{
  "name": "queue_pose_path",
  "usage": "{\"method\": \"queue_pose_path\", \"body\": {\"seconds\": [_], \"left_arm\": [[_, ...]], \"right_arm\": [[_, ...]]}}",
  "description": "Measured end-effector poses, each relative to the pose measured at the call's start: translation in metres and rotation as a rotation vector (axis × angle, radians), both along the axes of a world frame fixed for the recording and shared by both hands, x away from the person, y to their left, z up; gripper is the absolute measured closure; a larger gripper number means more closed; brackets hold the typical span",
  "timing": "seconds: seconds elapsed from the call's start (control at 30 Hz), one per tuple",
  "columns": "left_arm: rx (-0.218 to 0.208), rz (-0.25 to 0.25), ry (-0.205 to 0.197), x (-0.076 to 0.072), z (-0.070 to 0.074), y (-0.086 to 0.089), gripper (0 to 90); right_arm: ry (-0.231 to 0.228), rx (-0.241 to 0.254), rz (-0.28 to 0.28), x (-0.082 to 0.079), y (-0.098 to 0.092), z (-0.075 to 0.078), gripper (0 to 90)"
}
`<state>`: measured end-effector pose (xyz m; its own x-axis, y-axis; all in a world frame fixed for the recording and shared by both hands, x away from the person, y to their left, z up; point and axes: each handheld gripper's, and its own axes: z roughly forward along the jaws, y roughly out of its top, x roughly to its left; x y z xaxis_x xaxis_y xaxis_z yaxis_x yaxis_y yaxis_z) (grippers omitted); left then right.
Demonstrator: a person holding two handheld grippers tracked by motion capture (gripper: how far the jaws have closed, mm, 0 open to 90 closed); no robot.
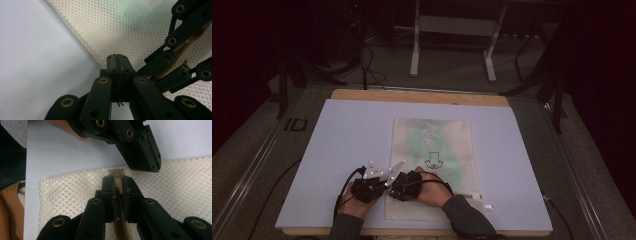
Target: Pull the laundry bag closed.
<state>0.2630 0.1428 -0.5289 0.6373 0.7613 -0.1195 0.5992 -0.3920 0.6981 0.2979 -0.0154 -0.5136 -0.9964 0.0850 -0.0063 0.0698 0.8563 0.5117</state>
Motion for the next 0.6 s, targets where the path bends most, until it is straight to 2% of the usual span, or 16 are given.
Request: {"method": "queue_pose_path", "body": {"seconds": [0.17,0.33,0.47,0.6], "left_arm": [[0.017,-0.006,0.005,-0.001,0.0,-0.001,88.6],[0.011,-0.01,0.022,-0.0008,-0.0013,-0.0005,88.8],[0.021,-0.004,0.031,-0.0008,-0.0009,-0.0014,89.3],[0.083,-0.021,0.026,-0.0006,0.0019,-0.0055,89.6]], "right_arm": [[0.005,-0.006,-0.003,-0.0003,0.0002,0.0004,81.6],[0.003,-0.003,-0.003,-0.0003,0.0,0.0001,81.6],[-0.001,-0.007,0.004,-0.0005,0.0,0.0006,81.7],[-0.008,-0.011,0.011,-0.0001,-0.0003,0.0012,81.9]]}}
